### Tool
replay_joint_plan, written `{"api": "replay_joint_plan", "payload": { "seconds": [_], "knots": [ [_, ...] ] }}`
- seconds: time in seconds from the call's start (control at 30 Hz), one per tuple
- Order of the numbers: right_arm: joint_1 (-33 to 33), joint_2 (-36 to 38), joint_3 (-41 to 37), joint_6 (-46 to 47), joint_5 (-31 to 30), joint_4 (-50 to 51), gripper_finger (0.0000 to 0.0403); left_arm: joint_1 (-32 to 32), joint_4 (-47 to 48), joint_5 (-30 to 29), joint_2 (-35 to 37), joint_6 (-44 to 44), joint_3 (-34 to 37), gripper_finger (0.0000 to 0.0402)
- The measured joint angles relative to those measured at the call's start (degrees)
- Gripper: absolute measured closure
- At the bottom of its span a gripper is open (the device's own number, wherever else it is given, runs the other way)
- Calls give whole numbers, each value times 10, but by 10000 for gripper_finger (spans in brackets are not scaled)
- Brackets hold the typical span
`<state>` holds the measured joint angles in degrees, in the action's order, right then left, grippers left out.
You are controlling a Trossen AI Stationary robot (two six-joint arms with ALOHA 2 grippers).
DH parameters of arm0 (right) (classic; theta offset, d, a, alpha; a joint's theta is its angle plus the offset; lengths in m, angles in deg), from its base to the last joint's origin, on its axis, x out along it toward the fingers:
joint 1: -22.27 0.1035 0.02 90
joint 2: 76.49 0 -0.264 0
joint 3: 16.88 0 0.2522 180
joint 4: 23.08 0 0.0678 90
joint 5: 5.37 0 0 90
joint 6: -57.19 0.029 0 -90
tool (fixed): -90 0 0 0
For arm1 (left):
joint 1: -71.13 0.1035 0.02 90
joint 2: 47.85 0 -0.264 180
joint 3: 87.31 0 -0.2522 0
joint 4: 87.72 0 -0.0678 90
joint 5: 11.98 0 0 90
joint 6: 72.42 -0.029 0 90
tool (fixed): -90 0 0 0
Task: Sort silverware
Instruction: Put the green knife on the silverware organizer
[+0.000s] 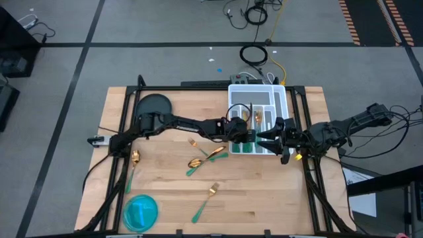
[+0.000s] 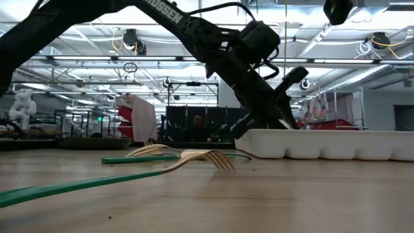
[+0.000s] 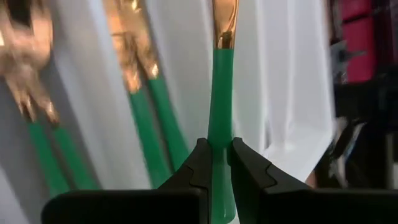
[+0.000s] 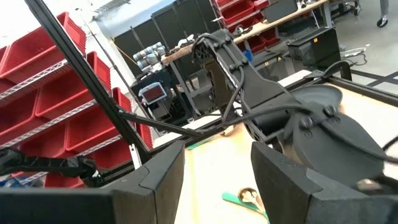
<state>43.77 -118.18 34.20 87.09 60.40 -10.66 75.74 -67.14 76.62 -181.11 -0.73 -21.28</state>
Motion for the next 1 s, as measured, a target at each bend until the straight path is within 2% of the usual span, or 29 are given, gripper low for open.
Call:
{"api": "replay_joint_plan", "payload": {
  "seconds": [0.23, 1.0],
  "knots": [
    [0, -6, 0, 8, 2, -1, 225, -4, 80, 18, -14, 46, -21, 368],
    [0, -5, 0, 7, 1, -3, 225, 1, 110, 27, -14, 72, -21, 368]
  ]
}}
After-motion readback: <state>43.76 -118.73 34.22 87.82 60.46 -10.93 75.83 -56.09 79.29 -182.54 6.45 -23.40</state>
